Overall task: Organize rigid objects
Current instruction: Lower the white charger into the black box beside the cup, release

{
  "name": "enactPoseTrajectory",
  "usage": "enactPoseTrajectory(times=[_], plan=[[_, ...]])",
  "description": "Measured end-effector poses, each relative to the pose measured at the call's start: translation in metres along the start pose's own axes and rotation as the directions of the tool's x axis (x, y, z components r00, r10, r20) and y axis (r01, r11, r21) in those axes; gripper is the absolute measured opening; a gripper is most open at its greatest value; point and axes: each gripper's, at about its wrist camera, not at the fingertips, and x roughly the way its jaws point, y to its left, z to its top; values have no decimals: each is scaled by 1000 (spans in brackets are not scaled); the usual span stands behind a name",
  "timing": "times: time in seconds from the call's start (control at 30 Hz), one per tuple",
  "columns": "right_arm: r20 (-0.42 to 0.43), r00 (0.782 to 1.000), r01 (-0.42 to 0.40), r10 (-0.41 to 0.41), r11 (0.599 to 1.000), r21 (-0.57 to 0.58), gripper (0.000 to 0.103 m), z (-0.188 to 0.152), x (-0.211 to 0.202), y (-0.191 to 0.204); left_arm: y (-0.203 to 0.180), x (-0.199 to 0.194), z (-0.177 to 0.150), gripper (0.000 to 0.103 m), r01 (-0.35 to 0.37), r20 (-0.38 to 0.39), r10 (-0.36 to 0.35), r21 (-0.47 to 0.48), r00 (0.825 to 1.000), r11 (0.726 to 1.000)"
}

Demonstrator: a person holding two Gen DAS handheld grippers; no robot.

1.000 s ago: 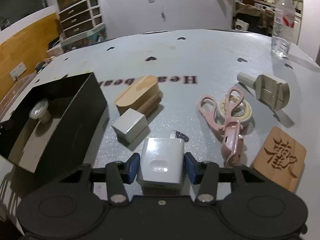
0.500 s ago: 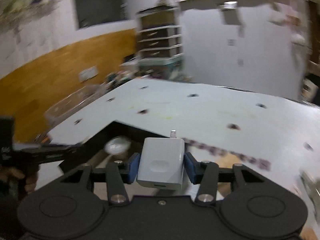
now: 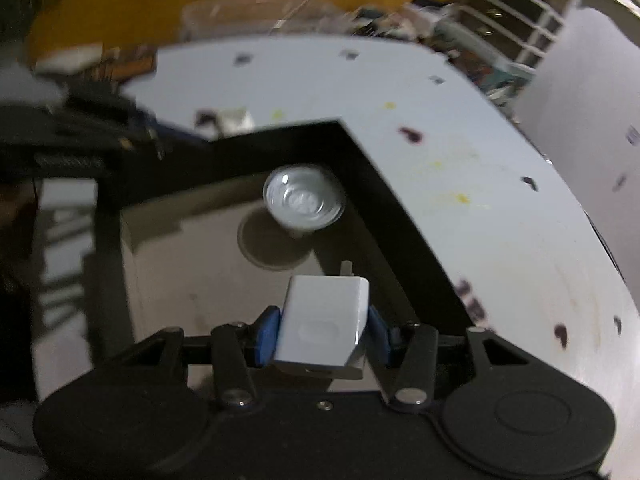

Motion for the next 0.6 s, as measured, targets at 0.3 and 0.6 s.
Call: enactPoseTrajectory(times=[0.3, 0.6], plan=[[63, 996, 70, -58, 977, -199, 63, 13, 9, 5, 1, 1, 1, 4, 3, -10, -3, 0, 1000, 1000], [-49, 999, -3, 4, 1000, 27, 26, -2, -1, -9, 1, 1, 1, 5, 10, -10, -10, -6, 1000, 1000]])
